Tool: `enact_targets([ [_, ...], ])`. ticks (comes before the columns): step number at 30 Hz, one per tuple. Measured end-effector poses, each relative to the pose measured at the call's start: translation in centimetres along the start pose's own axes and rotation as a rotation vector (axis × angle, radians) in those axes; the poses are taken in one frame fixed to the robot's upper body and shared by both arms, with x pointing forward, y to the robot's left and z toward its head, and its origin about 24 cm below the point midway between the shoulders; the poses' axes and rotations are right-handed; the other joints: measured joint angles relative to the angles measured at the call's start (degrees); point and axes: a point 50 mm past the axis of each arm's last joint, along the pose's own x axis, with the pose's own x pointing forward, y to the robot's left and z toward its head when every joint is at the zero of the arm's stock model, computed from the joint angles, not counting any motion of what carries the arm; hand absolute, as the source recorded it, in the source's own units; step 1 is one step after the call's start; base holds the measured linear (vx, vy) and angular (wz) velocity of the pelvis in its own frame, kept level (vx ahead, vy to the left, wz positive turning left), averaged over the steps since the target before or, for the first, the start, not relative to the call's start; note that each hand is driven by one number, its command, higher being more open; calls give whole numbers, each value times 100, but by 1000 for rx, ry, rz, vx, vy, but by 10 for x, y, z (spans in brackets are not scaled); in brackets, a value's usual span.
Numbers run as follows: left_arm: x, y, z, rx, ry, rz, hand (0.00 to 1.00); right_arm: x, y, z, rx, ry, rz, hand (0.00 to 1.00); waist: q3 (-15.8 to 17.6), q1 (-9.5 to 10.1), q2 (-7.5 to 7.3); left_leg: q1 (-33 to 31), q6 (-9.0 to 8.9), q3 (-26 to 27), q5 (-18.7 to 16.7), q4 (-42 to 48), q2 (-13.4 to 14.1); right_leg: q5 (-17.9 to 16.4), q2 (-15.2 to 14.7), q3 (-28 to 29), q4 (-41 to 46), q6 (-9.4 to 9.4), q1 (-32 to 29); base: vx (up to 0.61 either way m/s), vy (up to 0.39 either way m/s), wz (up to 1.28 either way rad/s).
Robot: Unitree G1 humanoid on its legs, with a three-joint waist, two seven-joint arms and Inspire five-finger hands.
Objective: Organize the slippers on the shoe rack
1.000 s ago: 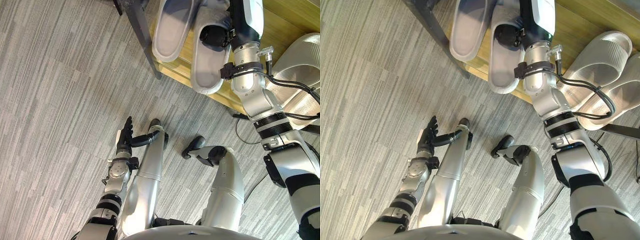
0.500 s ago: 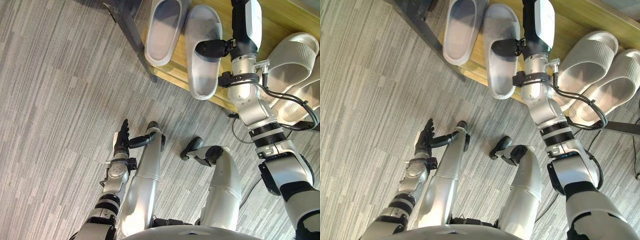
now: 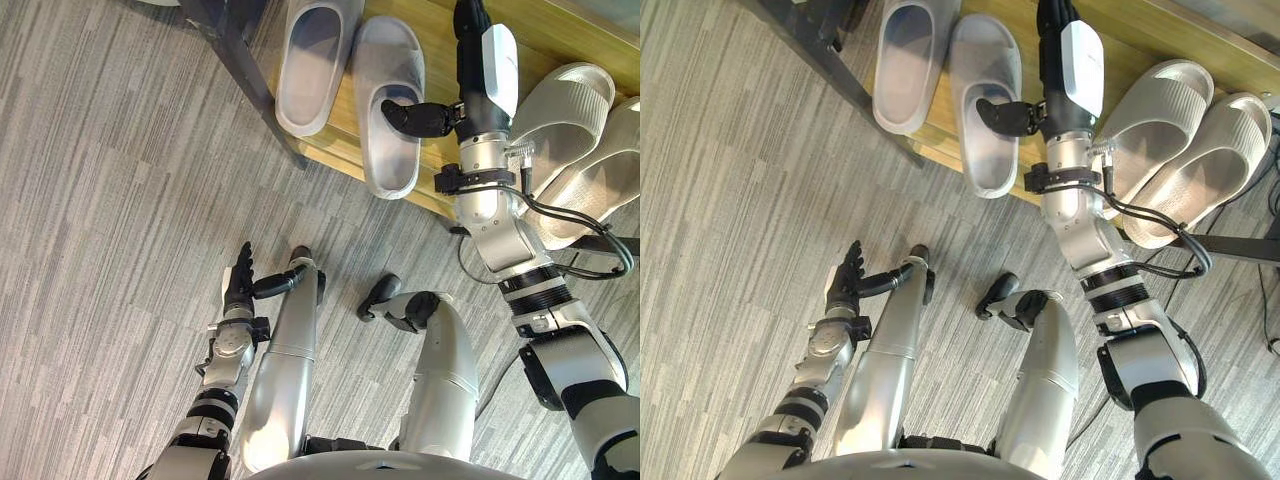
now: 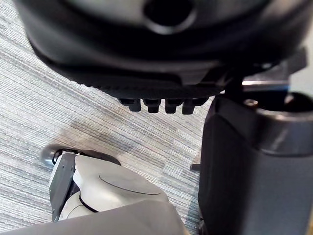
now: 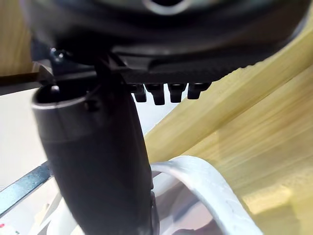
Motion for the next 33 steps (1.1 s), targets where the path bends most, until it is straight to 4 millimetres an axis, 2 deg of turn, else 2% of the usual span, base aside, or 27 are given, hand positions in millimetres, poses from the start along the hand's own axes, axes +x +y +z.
enact_targets([
  [4, 0, 3, -3, 12, 23, 9, 100, -27, 12, 13, 210, 61, -48, 100, 1, -72, -46, 188, 0, 10, 0, -112, 13, 8, 32, -13, -125, 17, 186, 22, 52, 0],
  [7, 0, 5, -3, 14, 28, 15, 100, -40, 16, 14, 340, 129, -85, 100, 2, -86, -81, 256, 0, 25, 0, -165, 22, 24, 45, -9, -182, 45, 256, 7, 74, -2],
  [10, 1, 7, -5, 17, 44, 21, 100, -62, 26, 8, 514, 258, -118, 100, -3, -115, -109, 341, 7, 41, -4, -191, 26, 36, 57, -2, -226, 69, 345, -6, 81, -2],
  [16, 1, 15, -8, 18, 70, 54, 100, -117, 62, 6, 817, 517, -57, 100, 15, -221, -159, 582, 19, 127, -17, -261, 115, 67, 146, 77, -334, 119, 521, -14, 49, -9],
  [19, 1, 17, -10, 12, 80, 66, 100, -122, 69, 7, 889, 537, -24, 100, 18, -238, -166, 695, 17, 182, -23, -290, 173, 90, 198, 126, -374, 119, 597, -37, 46, -14],
  [27, 1, 19, -11, 4, 88, 78, 100, -124, 71, 3, 1077, 548, -57, 100, 18, -247, -167, 726, 13, 195, -21, -332, 182, 95, 204, 128, -392, 110, 615, -10, 28, -1],
  [33, 0, 20, -15, 2, 105, 84, 100, -115, 78, -1, 1207, 556, -52, 100, 17, -259, -166, 830, 3, 194, -16, -407, 185, 94, 213, 112, -450, 111, 710, 0, 12, 0],
])
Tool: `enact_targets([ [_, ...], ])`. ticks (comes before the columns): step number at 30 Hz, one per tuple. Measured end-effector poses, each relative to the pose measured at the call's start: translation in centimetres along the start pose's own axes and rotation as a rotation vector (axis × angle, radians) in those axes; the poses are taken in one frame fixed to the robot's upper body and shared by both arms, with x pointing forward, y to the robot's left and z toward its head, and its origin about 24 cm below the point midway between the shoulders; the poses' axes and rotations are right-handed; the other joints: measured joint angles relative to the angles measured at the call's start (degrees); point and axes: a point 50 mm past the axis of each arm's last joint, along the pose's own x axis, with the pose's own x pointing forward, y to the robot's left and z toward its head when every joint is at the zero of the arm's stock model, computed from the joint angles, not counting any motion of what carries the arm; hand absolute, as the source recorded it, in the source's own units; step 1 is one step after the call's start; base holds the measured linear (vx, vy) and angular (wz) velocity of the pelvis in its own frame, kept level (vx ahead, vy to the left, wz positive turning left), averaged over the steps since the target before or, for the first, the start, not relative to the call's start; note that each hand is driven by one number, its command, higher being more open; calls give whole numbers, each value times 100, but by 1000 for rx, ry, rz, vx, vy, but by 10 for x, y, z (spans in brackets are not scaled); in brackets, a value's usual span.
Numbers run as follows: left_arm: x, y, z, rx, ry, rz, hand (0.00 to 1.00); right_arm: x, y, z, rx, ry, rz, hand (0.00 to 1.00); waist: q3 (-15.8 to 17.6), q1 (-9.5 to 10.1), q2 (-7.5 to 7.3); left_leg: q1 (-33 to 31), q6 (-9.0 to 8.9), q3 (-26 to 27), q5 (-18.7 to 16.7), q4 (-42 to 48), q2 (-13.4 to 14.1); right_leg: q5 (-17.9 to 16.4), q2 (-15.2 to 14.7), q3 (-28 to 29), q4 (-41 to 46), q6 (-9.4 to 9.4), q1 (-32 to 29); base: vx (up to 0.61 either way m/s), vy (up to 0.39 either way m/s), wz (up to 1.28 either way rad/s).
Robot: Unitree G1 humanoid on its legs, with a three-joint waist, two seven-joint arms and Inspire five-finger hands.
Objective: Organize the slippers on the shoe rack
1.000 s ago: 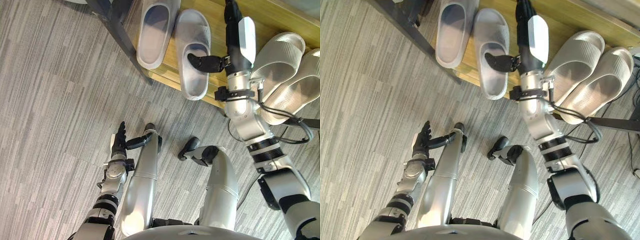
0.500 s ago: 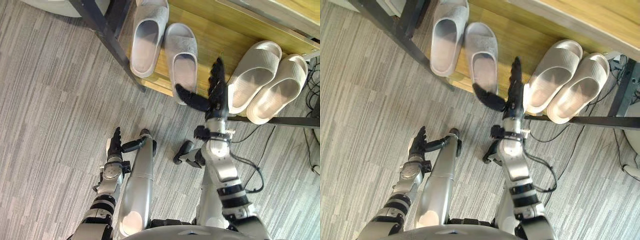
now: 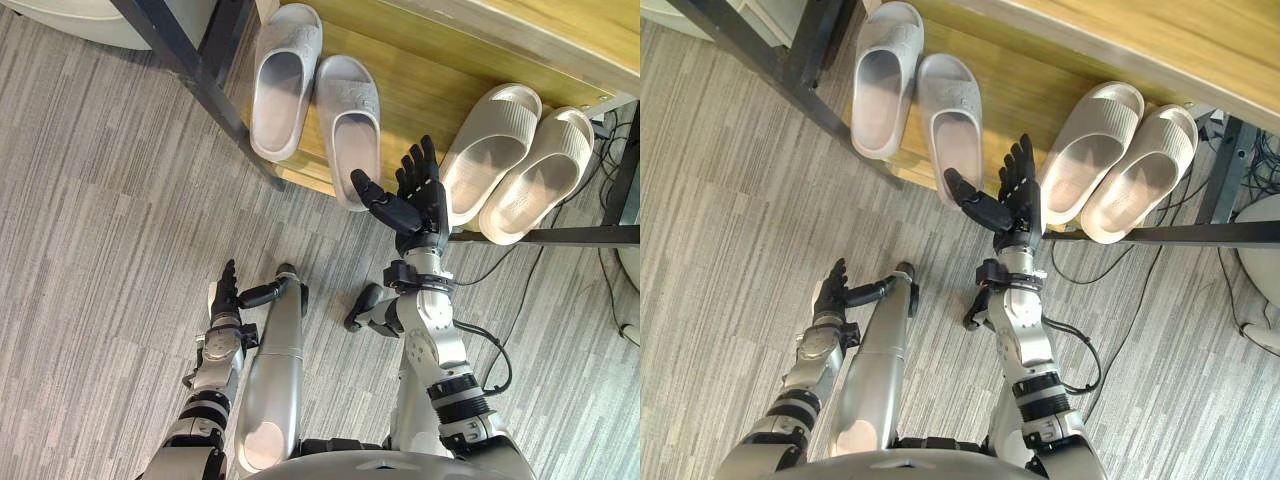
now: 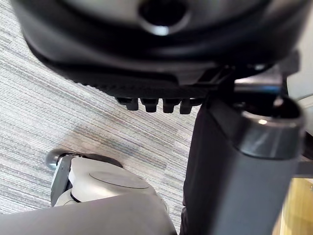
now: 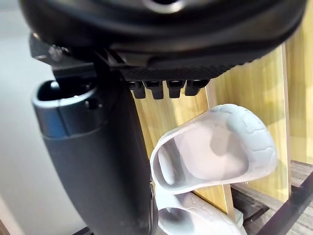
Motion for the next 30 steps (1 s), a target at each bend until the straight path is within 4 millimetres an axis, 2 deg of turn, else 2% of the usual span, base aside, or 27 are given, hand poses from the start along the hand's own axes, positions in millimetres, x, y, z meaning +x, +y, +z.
enact_targets([
  [8, 1, -2, 0, -3, 2, -5, 100, 26, 24, 4, 84, 15, 80, 100, 6, 24, 17, -3, -21, -64, 14, -46, -28, 13, -16, -91, -47, -33, 52, 3, 32, 4],
  [11, 1, -7, 2, -13, -1, -14, 100, 37, 32, 9, 92, 18, 111, 100, 13, 110, 40, -13, -30, -120, 20, -59, -65, -11, -47, -158, -49, -71, 82, 1, 36, 11],
  [15, 1, -10, 1, -19, 1, -19, 100, 43, 30, 13, 108, 13, 99, 100, 6, 161, 68, -19, -31, -162, 24, -63, -101, -26, -76, -205, -48, -96, 107, -1, 41, 8],
  [30, -4, -28, -3, -59, 21, -50, 100, 59, 30, 20, 98, 18, 57, 100, -98, 247, 428, -19, -66, -246, 72, -74, -121, -62, -96, -285, 8, -163, 141, -17, 30, 2],
])
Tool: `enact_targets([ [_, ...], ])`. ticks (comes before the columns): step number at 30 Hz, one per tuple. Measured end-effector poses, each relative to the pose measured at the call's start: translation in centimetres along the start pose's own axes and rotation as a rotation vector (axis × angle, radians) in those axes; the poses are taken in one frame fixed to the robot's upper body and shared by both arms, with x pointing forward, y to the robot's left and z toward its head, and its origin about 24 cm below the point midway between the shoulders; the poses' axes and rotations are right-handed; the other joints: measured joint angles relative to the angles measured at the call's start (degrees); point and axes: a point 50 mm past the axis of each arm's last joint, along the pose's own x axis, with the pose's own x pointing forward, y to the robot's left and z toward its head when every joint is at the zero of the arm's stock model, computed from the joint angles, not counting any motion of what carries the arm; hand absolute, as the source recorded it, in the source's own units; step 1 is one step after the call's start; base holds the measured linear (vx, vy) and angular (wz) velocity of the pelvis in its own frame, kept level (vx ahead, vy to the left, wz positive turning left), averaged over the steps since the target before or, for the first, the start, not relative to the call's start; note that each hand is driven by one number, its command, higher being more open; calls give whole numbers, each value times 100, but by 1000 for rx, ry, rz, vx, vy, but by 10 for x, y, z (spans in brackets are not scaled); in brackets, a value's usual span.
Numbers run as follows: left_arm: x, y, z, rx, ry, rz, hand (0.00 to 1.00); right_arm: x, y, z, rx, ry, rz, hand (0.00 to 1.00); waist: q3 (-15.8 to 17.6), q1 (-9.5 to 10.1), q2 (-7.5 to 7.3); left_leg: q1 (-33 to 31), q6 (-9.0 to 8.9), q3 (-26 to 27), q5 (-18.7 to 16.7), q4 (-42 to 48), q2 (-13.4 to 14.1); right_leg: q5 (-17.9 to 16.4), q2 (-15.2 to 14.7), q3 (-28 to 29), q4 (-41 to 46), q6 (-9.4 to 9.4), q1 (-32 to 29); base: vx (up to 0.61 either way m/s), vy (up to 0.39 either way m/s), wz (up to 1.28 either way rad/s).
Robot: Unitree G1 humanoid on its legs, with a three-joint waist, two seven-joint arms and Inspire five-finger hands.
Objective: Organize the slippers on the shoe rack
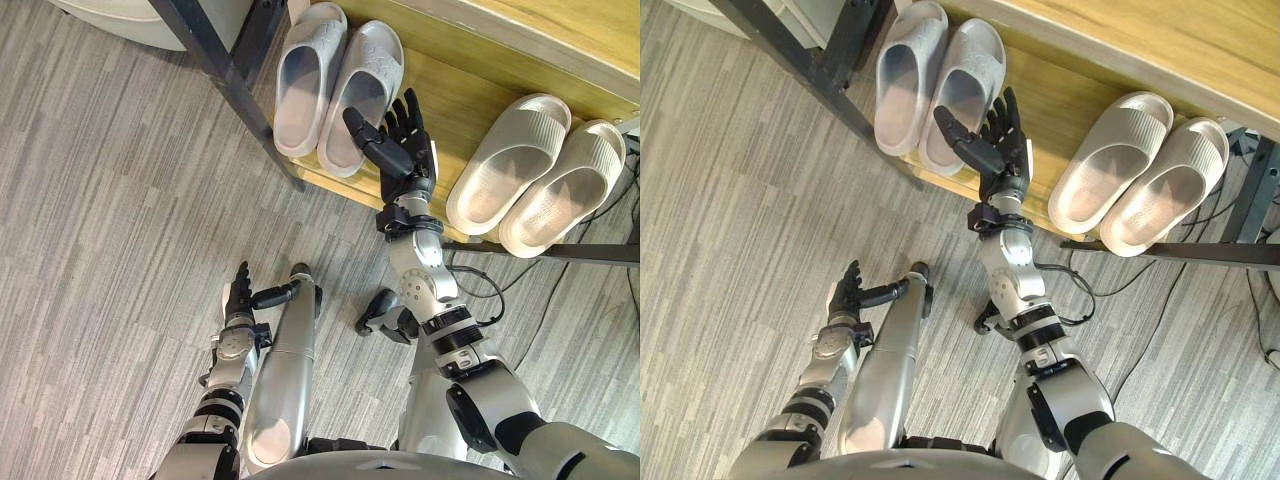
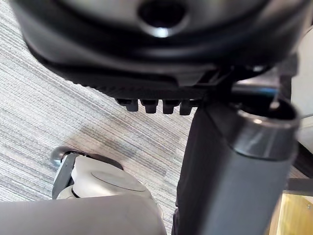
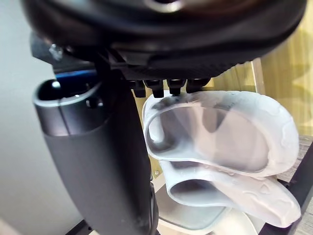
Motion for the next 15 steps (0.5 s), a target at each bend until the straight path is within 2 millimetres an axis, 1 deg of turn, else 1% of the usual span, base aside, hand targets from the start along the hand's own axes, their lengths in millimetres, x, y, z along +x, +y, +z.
enact_targets([
  [3, -1, -6, -2, -14, 6, -11, 100, 1, -2, 0, -22, 16, 0, 100, -42, 22, 74, 4, -3, -3, 2, 13, 1, -2, 1, 2, 14, -4, 2, -10, 23, 0],
  [7, -2, -8, -2, -18, 10, -16, 100, -4, -6, -5, -127, 30, 6, 100, -46, 12, 81, 83, -2, 4, 1, 30, 3, -2, 3, 8, 13, -2, 88, -15, 48, 0],
  [10, -3, -10, -4, -23, 16, -21, 100, -21, -17, -7, -187, 15, -33, 100, -45, -2, 79, 183, 10, 37, -6, 30, 13, 6, 8, 36, 0, 12, 177, -21, 55, -3],
  [15, -4, -8, -8, -22, 30, -13, 100, -37, -32, -12, -261, 5, -154, 100, -37, -52, 66, 399, 28, 139, -21, 4, 93, 24, 72, 130, -49, 93, 324, -31, 37, -13],
])
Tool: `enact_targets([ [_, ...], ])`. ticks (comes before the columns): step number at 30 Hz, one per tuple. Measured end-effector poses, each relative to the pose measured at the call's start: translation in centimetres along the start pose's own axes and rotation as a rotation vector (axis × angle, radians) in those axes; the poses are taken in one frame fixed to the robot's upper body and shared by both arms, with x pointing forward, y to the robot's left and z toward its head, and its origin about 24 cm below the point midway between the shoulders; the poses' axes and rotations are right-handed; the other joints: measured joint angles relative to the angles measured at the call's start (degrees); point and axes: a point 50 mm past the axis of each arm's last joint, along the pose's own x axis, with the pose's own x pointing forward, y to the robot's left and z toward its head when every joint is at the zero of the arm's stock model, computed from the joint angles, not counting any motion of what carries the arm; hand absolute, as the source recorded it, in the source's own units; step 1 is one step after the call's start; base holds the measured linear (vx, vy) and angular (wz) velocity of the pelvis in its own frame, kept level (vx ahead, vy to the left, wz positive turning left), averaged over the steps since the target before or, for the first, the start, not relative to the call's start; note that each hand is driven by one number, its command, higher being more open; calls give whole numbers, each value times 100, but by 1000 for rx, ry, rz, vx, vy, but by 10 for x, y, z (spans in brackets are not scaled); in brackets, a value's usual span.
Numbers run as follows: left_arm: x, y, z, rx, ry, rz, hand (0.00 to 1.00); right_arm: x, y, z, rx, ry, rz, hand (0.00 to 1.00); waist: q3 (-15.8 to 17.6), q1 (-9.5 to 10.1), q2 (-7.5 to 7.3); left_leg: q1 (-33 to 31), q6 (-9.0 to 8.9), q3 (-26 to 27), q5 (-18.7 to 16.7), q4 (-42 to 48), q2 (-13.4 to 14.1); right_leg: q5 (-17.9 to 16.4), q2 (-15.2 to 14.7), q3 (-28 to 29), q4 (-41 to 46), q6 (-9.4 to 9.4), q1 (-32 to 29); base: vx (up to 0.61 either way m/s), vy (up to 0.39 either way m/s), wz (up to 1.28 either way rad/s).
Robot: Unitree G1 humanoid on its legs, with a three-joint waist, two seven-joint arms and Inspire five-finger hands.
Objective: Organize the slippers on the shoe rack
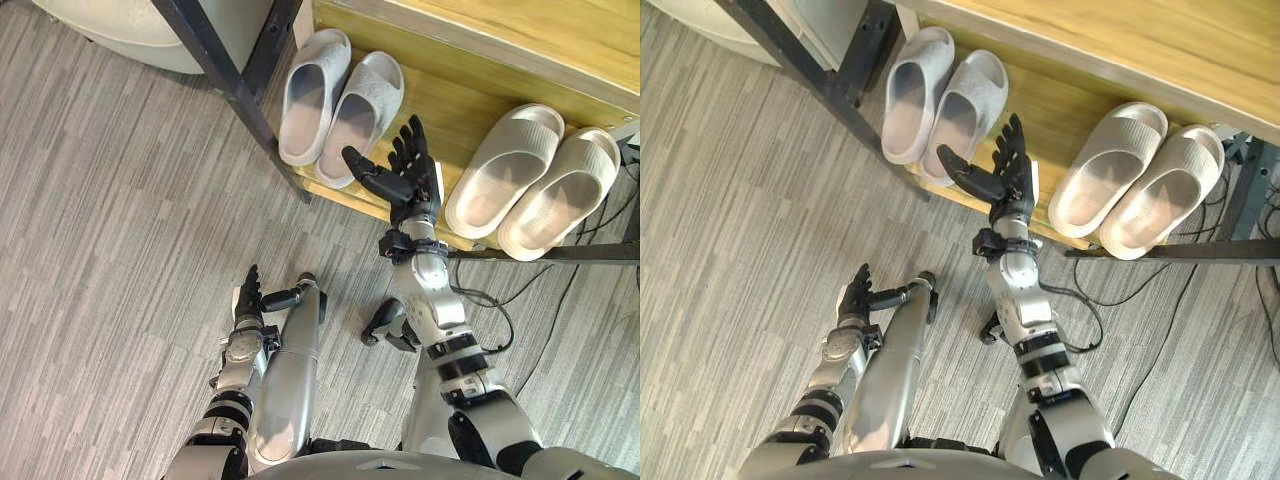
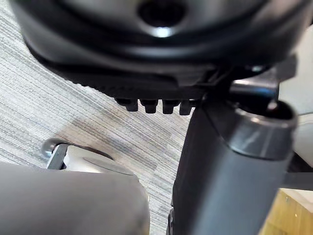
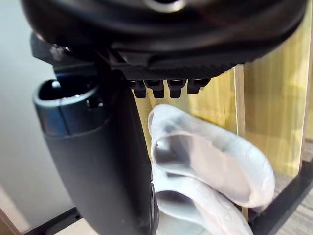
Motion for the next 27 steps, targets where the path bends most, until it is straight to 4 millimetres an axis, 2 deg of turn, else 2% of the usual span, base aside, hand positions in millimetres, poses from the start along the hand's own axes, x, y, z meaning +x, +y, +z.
enact_targets([
  [6, -1, -1, -2, -2, 9, -3, 100, -11, -13, 2, -96, -43, -76, 100, 7, -51, -14, 104, -8, 82, -1, -43, 57, 5, 42, 83, -1, 0, 13, -10, 15, -8],
  [16, -2, 4, -6, 11, 21, 7, 100, -19, -10, 12, -140, -105, -60, 100, 36, -72, -118, 368, -8, 155, -11, -230, 107, 62, 98, 112, -190, -52, 230, 20, 20, -3],
  [19, -5, 9, -12, 34, 37, 14, 100, -27, -2, 15, -177, -128, 39, 100, -9, -89, -239, 651, 3, 227, -1, -461, 93, 88, 90, 125, -376, -16, 468, 58, 31, 0],
  [23, -7, 16, -23, 119, 71, -4, 100, -39, 8, 5, -269, -102, 195, 100, -75, -195, -358, 1106, 39, 294, 82, -898, 95, 226, 154, 117, -811, 68, 877, 64, 39, -3],
  [27, -9, 18, -33, 207, 110, -41, 100, -58, 0, -10, -407, -49, 308, 100, -146, -267, -442, 1689, 116, 382, 353, -1684, 85, 563, 275, 66, -1608, 176, 1409, 69, 58, -2],
])
